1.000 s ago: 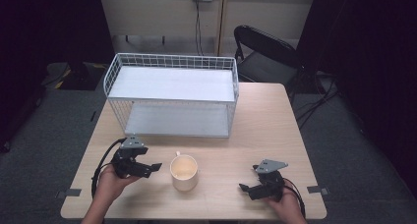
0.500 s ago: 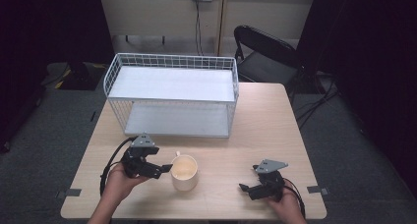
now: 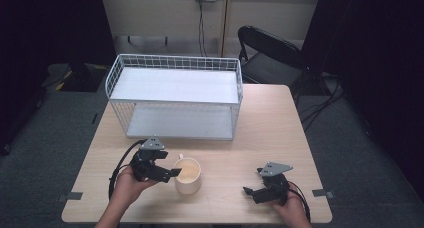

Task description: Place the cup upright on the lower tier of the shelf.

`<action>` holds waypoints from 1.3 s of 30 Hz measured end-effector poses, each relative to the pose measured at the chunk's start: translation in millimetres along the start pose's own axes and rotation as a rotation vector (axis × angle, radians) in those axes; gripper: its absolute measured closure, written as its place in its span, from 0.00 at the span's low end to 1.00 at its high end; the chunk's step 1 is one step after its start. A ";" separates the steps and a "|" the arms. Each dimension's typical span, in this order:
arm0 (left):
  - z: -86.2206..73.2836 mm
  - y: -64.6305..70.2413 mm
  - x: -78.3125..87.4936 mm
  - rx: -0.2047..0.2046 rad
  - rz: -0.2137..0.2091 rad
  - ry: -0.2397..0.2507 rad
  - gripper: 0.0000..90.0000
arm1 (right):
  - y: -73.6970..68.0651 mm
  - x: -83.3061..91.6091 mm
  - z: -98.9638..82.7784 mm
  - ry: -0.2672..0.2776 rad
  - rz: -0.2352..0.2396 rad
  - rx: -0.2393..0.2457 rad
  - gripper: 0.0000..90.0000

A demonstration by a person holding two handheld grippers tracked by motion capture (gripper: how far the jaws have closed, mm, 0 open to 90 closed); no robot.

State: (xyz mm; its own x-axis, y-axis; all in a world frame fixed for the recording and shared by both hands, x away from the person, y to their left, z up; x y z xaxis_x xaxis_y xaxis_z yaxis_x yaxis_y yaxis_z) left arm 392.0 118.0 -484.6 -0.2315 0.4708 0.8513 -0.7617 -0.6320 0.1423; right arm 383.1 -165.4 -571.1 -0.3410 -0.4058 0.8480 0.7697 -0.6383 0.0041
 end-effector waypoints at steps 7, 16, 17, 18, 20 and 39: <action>1.2 4.4 -7.7 -0.014 -0.010 -0.023 0.28 | -0.1 -0.1 0.1 0.001 0.001 0.000 0.13; -0.3 6.7 -14.8 -0.019 -0.012 -0.053 0.47 | -0.1 -0.1 0.1 0.001 0.001 0.000 0.13; -0.3 6.7 -14.8 -0.019 -0.012 -0.053 0.49 | -0.1 -0.1 0.1 0.001 0.001 0.000 0.13; 0.6 5.6 -15.1 -0.016 -0.004 -0.048 0.50 | 0.0 0.0 0.0 0.000 0.000 0.000 0.13; 1.5 7.3 -15.8 -0.012 -0.014 -0.045 0.53 | 0.0 0.0 0.0 0.000 0.000 0.000 0.13; 2.2 6.7 -28.8 0.008 0.031 -0.056 0.78 | -0.1 0.0 0.1 0.001 0.001 0.000 0.13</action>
State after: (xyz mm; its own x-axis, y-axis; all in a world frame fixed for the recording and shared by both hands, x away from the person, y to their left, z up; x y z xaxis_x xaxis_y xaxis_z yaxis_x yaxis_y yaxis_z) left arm 394.9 98.8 -507.1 -0.2211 0.4158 0.8822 -0.7497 -0.6510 0.1189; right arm 383.1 -165.3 -571.1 -0.3410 -0.4067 0.8475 0.7699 -0.6381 0.0035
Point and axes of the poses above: each handheld gripper's, and its own axes: x roughly backward along the jaws, z roughly out of its top, y roughly to its right, the point moved 10 cm from there along -x, roughly forward along the jaws, and after that the axes turned 15 degrees about -y, right-handed, at the moved point
